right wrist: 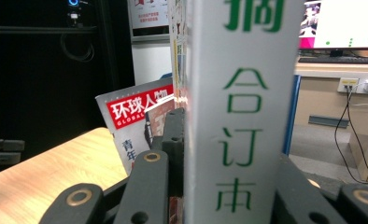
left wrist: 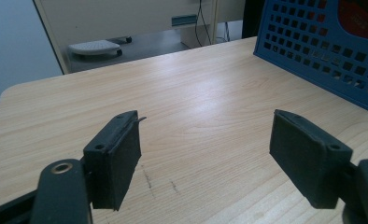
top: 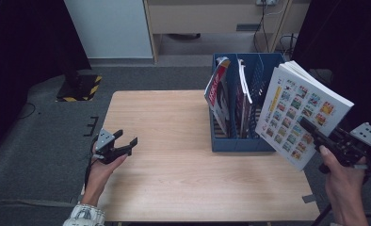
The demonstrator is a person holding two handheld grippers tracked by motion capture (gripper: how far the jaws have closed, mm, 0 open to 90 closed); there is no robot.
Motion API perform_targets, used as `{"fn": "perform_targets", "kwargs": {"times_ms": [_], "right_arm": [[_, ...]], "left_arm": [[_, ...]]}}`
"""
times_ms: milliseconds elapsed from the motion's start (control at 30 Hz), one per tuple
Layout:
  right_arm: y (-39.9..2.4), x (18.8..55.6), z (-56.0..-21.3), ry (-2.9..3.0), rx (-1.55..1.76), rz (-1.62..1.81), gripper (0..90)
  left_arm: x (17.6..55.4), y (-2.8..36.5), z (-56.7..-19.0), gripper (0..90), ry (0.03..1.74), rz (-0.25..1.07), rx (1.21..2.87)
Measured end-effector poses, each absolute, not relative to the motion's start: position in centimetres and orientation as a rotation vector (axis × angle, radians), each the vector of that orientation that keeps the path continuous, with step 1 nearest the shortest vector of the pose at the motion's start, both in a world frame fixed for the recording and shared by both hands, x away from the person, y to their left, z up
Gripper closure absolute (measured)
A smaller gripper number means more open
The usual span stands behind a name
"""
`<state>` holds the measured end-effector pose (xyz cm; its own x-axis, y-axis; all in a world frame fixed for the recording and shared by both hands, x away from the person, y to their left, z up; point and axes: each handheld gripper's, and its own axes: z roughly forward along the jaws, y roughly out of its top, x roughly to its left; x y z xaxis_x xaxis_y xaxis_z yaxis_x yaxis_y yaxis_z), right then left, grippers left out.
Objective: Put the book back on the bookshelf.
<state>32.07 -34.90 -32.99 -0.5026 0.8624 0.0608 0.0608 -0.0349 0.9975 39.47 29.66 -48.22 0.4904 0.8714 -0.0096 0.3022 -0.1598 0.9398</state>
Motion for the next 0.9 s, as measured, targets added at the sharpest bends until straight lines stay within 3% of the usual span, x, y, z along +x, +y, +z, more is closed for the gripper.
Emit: {"fn": "perform_targets", "kwargs": {"times_ms": [500, 900], "right_arm": [[-34.6, 35.6, -31.7, 1.574, 1.021, 1.555, 74.2], [-34.9, 39.3, -32.8, 1.532, 1.094, 1.524, 74.2]], "left_arm": [[39.5, 29.7, -48.2, 24.4, 1.007, 0.691, 1.702], [39.5, 29.7, -48.2, 24.5, 1.008, 0.690, 1.700]]}}
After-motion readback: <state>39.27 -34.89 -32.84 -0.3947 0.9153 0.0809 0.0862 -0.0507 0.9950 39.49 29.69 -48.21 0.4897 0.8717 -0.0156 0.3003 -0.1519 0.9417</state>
